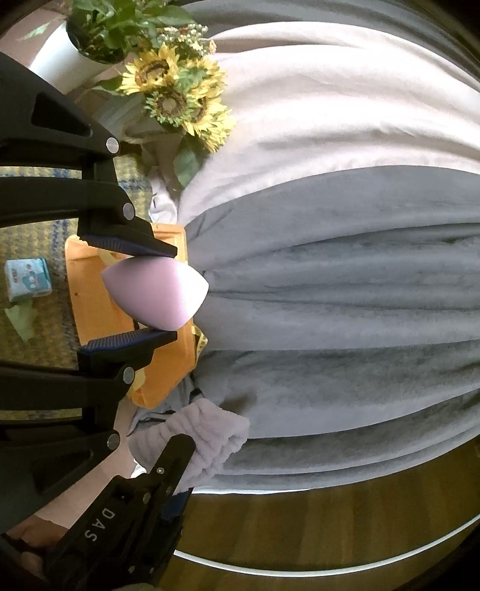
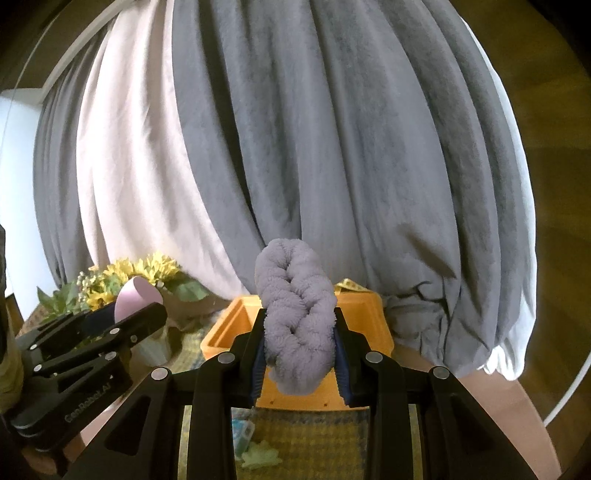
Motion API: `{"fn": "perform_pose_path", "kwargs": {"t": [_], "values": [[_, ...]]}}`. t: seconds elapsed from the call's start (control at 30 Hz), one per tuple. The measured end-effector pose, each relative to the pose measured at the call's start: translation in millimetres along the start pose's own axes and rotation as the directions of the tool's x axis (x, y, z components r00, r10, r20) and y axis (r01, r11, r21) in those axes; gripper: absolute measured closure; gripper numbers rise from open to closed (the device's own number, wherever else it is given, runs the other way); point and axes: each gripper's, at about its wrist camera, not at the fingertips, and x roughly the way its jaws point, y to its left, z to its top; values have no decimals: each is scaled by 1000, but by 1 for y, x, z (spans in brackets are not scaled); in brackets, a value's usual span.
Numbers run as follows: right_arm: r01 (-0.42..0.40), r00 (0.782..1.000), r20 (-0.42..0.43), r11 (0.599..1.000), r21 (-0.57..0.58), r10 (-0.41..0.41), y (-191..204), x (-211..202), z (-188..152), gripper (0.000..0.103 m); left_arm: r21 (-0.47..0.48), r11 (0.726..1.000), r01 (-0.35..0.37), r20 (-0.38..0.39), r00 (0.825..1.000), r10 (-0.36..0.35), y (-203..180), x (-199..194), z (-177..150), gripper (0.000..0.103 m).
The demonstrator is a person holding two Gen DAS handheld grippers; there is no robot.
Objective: Organize soft objects
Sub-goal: 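Lift the pink sponge and lavender scrunchie with both grippers over the crate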
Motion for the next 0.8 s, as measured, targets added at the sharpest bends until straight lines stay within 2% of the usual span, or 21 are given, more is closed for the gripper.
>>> {"fn": "perform_pose_path", "kwargs": {"t": [0.37,0.8], "values": [[29,999,17,1000,-9,-29,-9,38,17,71,15,1000,16,7,1000,-16,4,46,15,66],[36,999,9,999,-6,-36,-24,102,28,71,23,999,-23,-2,1000,23,15,108,27,66]]}}
